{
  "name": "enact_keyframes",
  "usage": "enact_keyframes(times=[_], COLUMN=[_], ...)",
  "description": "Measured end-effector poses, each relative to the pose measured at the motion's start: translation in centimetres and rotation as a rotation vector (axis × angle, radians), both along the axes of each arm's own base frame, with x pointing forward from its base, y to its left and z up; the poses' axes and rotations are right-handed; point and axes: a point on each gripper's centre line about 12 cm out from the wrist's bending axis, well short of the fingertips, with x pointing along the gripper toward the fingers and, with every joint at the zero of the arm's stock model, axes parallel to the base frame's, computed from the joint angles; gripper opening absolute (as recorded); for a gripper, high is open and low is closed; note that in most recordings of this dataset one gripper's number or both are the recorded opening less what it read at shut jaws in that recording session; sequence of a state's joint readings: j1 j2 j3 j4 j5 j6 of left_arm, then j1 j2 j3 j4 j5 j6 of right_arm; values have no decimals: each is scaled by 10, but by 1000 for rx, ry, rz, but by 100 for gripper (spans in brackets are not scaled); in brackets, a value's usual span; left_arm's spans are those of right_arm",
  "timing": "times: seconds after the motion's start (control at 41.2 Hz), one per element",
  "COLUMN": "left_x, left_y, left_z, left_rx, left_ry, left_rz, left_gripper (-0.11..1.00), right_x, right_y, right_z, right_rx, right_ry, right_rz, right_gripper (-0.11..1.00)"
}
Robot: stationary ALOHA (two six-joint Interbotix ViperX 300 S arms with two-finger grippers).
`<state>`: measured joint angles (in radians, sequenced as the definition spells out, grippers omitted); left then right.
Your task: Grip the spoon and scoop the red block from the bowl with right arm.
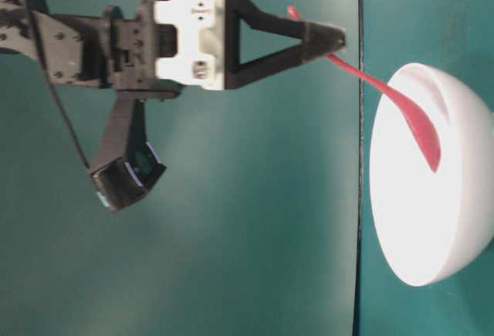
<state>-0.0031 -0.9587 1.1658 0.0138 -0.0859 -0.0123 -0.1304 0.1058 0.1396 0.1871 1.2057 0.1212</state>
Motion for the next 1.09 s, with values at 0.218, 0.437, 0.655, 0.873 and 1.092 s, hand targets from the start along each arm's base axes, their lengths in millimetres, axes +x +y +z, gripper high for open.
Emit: enact_keyframes(times=[0.218, 0.437, 0.655, 0.873, 1.092], left_x=[0, 0, 0, 0, 0], left_y=[0, 0, 0, 0, 0], left_z=[0, 0, 0, 0, 0], left_rx=[0, 0, 2, 3, 3], left_ry=[-2, -2, -2, -2, 0], left_rz=[0, 0, 0, -1, -1], left_gripper=[0, 0, 0, 0, 0], right_x=[3, 5, 12, 16, 16], right_y=[5, 4, -8, -11, -13], right_z=[11, 10, 10, 9, 10], right_rx=[55, 73, 85, 100, 103], right_ry=[9, 74, 129, 196, 202], right_rz=[-2, 13, 22, 56, 56], right_gripper=[24, 24, 24, 24, 24])
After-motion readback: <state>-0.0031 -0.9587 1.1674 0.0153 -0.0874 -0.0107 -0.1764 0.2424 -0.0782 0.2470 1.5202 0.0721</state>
